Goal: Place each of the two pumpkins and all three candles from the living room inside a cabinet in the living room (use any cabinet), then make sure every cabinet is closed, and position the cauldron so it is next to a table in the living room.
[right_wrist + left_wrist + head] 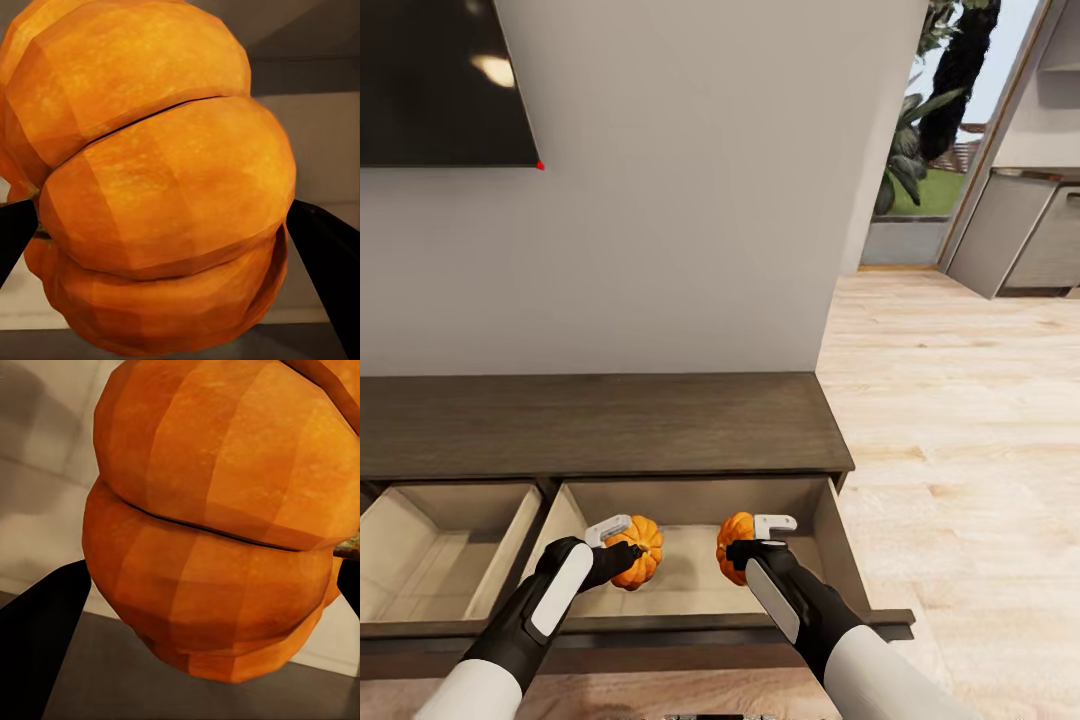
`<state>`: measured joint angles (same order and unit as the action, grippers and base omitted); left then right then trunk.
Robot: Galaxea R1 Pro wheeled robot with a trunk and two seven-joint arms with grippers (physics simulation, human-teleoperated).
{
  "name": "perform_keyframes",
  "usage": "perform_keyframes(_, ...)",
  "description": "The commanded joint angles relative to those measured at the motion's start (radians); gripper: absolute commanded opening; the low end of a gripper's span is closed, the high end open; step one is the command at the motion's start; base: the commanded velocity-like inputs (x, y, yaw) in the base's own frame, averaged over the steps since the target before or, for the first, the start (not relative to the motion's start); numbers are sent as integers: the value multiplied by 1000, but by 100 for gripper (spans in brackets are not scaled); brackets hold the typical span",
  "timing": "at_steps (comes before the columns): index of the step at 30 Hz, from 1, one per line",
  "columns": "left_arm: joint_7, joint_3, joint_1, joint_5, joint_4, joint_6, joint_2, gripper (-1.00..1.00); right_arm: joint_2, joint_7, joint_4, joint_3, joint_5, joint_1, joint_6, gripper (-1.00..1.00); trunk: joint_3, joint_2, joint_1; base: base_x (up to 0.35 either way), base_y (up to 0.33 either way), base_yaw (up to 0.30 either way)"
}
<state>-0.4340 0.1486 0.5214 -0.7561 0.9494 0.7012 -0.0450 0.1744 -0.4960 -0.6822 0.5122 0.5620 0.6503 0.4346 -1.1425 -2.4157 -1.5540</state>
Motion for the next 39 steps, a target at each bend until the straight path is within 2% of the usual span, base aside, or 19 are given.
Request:
perform_keyframes(1,-2,0,0,1,0,0,0,-100,0,1,0,0,0,0,-1,-100,-3,-7,-4,0,0,0)
perform_keyframes(7,-2,0,0,1,0,0,-1,-100,0,-1,1,0,1,0,-3,-100,-3,-7,-4,21,0,0)
perform_keyframes(15,-3,0,0,1,0,0,-1,-100,0,-2,1,0,1,0,-2,-100,-3,-7,-4,198,0,0)
perform_keyframes(32,-4,0,0,1,0,0,-1,-100,0,-3,1,-1,2,2,3,-100,-3,-7,-4,10,0,0)
perform_keyframes(39,-5,0,0,1,0,0,-1,-100,0,-4,1,-1,2,2,3,-100,-25,-56,-31,0,0,0)
